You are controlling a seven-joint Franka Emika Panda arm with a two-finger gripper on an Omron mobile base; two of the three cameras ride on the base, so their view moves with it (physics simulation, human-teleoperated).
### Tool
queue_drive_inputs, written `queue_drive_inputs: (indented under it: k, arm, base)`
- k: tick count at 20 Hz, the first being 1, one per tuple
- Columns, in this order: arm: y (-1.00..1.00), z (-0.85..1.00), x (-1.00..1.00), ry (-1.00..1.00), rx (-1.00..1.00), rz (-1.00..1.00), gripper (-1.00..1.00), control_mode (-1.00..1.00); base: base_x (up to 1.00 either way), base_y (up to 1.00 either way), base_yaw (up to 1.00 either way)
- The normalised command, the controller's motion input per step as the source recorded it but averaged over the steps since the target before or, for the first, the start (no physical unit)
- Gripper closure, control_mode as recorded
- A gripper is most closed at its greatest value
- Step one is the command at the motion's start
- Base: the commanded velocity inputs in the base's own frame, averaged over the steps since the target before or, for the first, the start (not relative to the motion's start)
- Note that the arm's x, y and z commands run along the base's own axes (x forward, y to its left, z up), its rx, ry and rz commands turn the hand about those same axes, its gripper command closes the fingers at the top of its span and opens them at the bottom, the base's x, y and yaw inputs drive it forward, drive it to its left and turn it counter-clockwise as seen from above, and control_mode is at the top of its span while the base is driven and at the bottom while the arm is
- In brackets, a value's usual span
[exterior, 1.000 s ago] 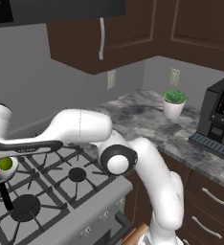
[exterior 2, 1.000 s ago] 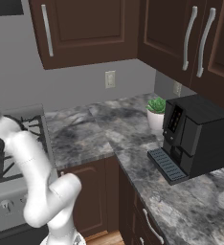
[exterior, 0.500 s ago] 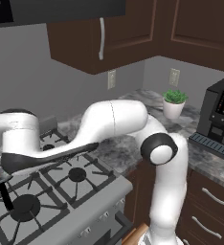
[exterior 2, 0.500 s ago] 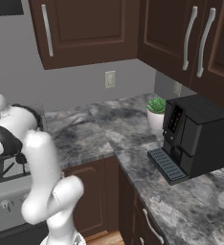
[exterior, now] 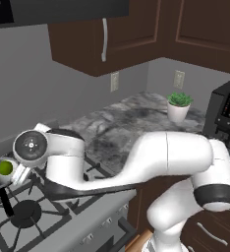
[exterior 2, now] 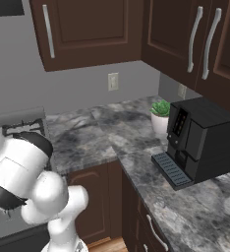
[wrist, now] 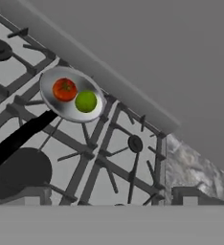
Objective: Put the tomato and lime in the pan. Then turn on the rear center burner and set the heat to medium.
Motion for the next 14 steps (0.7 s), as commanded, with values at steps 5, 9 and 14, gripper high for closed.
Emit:
queue_drive_inputs:
  k: [5, 9, 14]
  arm:
    - [-0.59, 0.29, 0.02, 0.22, 0.2, 0.26, -1.0, -1.0]
    - [-0.46, 0.0, 0.0, 0.14, 0.19, 0.25, -1.0, -1.0]
    - [-0.4, 0.0, 0.0, 0.1, 0.06, 0.09, -1.0, -1.0]
  base:
    - [0.0, 0.0, 0.0]
    - [0.0, 0.0, 0.0]
    - [0.0, 0.0, 0.0]
